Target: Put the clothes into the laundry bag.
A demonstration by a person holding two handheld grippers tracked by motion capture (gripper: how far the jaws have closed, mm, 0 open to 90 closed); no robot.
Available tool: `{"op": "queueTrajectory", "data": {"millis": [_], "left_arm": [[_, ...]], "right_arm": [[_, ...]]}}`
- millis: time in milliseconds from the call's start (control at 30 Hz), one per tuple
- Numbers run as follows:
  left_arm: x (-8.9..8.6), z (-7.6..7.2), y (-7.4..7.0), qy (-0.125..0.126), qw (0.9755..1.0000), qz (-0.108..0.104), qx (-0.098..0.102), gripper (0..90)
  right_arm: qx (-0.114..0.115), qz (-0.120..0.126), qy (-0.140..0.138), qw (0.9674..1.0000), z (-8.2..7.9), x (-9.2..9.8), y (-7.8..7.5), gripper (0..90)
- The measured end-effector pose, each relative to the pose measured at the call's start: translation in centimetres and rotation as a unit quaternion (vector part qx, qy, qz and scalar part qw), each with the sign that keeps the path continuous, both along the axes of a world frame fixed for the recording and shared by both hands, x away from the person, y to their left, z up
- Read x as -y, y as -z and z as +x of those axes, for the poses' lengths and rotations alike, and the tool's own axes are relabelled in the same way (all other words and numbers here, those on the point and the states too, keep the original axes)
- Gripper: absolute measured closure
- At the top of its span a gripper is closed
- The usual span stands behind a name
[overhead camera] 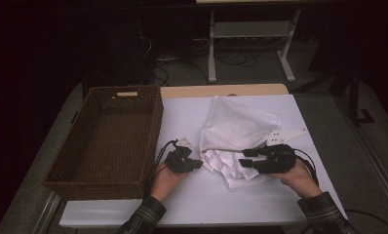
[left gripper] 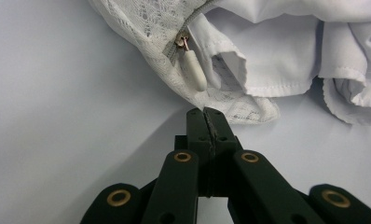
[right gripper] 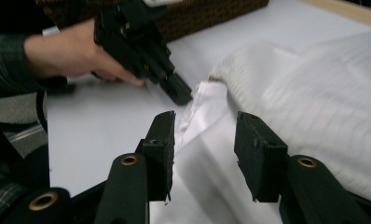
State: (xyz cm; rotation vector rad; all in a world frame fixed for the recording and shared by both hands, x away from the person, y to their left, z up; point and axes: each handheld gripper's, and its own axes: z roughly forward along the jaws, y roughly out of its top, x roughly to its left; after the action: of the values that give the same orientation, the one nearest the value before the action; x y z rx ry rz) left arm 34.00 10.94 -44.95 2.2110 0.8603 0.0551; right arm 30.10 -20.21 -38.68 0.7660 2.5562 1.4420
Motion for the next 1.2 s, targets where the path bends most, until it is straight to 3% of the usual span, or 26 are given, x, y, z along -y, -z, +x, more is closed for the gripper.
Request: {"op": "queueTrajectory", "data": {"millis": [167, 333, 633, 900, 1200], "left_arm": [[-0.1, 0.1, 0.0, 0.003, 1.0000, 0.000, 0.000, 90.0], [-0.1, 0.0, 0.0, 0.004, 1.0000, 0.001, 0.001, 90.0], [-0.1, 0.1, 0.1, 0.004, 1.0000, -0.001, -0.001, 90.0], [-0.1, 0.0, 0.0, 0.004, 1.0000, 0.000, 0.000, 90.0], [0.0, 0.0, 0.0, 0.004, 1.0000, 0.002, 0.001, 90.0]], "right_arm": [[0.010, -0.045, 0.012, 0.9989, -0.1, -1.2, 1.5, 47.4], [0.014, -0.069, 0.022, 0.9973, -0.1, -1.9, 2.3, 47.4], [0.026, -0.106, 0.031, 0.9936, -0.1, -2.7, 4.3, 61.2], [0.030, -0.110, 0.043, 0.9926, 0.0, -2.7, 5.2, 79.9], [0.018, -0.088, 0.065, 0.9938, 0.5, -2.5, 5.0, 83.9]]}}
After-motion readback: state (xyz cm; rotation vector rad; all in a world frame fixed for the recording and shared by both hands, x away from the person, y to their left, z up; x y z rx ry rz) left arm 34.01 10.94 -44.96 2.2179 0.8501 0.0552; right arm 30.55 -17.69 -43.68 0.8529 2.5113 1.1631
